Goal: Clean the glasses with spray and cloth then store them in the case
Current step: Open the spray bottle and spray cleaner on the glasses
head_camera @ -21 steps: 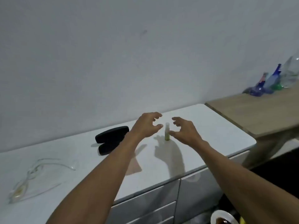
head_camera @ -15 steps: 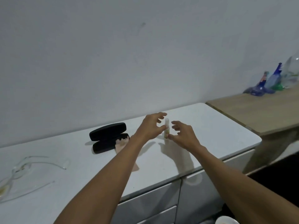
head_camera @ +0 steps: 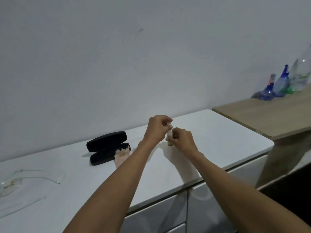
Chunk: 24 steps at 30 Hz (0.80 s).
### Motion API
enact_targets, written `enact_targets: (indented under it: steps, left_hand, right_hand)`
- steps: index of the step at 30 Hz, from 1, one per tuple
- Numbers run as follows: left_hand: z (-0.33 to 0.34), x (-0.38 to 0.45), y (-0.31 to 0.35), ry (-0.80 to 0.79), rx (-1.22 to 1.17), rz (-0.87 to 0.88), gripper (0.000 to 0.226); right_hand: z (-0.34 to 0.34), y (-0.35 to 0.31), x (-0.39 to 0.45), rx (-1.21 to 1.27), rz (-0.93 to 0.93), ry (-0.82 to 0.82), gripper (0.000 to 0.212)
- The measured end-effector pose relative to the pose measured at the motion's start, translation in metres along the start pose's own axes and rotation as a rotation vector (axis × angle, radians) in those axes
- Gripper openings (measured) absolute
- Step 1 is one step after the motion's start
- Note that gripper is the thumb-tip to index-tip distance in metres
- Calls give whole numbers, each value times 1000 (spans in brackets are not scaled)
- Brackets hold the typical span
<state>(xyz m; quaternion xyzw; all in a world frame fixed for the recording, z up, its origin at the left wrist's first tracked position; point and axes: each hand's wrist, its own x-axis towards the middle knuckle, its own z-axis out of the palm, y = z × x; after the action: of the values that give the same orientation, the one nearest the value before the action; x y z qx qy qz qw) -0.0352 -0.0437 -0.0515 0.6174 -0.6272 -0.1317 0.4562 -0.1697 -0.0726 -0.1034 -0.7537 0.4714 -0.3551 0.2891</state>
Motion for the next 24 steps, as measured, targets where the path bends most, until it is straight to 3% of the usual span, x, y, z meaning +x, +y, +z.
enact_targets:
  steps: [5, 15, 18, 24]
  left_hand:
    - [-8, -3, -2, 122, -86, -38, 20]
    - [3, -43, -47, 1, -84, -211, 22]
    - [14, -47, -56, -15, -15, -188, 24]
    - [13, -46, -57, -110, -22, -172, 55]
  right_hand:
    - [2, -1, -3, -7, 11, 14, 13]
    - [7, -1, -4, -61, 12, 49, 16]
    - [10, 1, -4, -67, 4, 62, 16]
    - [13, 1, -6, -57, 0, 85, 15]
